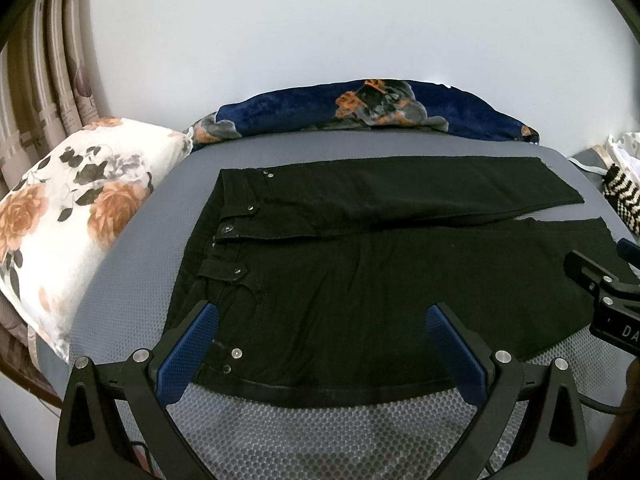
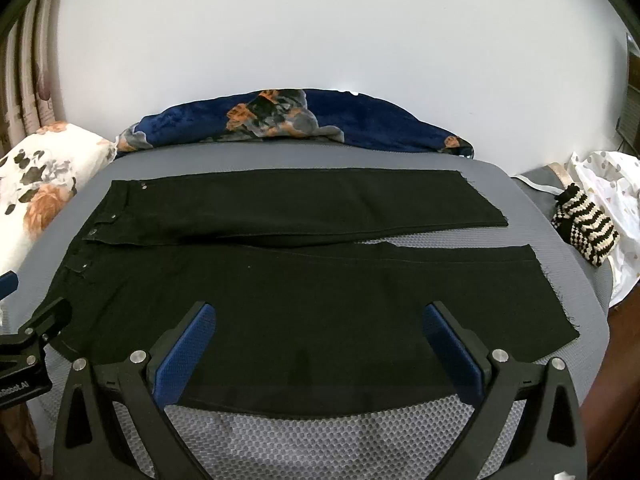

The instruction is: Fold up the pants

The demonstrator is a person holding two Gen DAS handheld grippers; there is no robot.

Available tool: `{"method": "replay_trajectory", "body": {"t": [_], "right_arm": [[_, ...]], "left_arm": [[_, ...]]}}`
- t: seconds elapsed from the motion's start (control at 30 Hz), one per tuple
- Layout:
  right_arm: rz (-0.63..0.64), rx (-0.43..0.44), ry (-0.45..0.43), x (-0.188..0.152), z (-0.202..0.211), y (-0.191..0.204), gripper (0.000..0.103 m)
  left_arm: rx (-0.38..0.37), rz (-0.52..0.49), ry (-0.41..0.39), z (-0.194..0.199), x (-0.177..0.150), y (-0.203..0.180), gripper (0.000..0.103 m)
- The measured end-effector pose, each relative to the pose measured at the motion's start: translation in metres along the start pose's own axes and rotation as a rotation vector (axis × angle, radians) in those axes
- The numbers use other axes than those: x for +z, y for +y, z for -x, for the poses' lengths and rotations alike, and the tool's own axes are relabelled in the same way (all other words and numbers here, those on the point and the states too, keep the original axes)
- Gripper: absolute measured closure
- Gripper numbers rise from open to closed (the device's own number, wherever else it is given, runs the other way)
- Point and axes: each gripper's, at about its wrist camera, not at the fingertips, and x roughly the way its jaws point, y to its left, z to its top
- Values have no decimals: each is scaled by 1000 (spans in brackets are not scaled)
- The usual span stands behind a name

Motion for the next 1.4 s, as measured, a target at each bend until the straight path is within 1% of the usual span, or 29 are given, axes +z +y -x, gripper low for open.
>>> {"method": "replay_trajectory", "body": {"t": [0.7,0.77,0.97,1.1,1.17,1.27,1.33,1.4], "right_arm": [[5,11,6,1,-1,2,0],[17,22,19,2,-5,4,0],[43,15,25,2,-18,6,0],[12,70,63,15,-33,3,0],[8,79,57,23,-38,3,0],[11,111,41,41,-47,4,0],[-7,186,25,54,-53,4,0],[-29,234,4,66,-60,4,0]], "left_arm": [[4,20,43,-11,1,4,0],[6,20,50,-14,1,5,0],[3,49,99,-30,1,17,0],[14,66,127,-42,3,28,0],[17,67,132,-46,7,33,0],[-32,84,139,-54,18,46,0],[-68,117,128,-59,28,58,0],[-92,154,97,-64,39,73,0]]}}
